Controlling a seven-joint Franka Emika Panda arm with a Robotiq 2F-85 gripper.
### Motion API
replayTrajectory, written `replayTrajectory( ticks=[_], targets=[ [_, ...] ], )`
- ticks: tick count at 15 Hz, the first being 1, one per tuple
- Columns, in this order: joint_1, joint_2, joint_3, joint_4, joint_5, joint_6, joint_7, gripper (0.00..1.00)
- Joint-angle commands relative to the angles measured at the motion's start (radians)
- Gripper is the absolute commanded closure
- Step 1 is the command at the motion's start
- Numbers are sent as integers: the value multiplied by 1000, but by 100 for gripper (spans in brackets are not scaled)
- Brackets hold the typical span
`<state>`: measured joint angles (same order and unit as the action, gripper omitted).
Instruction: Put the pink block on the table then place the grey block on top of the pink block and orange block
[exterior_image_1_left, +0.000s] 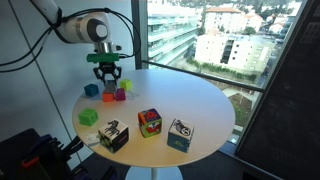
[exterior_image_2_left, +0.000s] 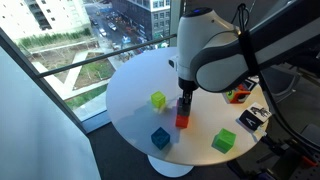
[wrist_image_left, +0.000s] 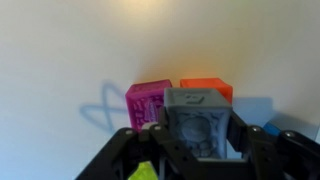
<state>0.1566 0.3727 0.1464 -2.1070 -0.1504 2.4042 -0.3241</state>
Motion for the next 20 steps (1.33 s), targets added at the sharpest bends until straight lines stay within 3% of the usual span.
replayTrajectory(
  ticks=[1,7,8,9,11,12,20],
  targets=[
    [-14,20,3,42,-31,-27,-38,69],
    [-18,33,3,49,-42,-23,-62,69],
    [-18,33,2,48,-42,-22,-61,30],
    [-18,32,2,46,-43,-21,-62,17],
    [-19,29,3,42,-41,-18,-65,4],
    [-22,24,5,38,-36,-17,-69,0],
    [-32,-6,20,29,21,-31,-50,0]
  ],
)
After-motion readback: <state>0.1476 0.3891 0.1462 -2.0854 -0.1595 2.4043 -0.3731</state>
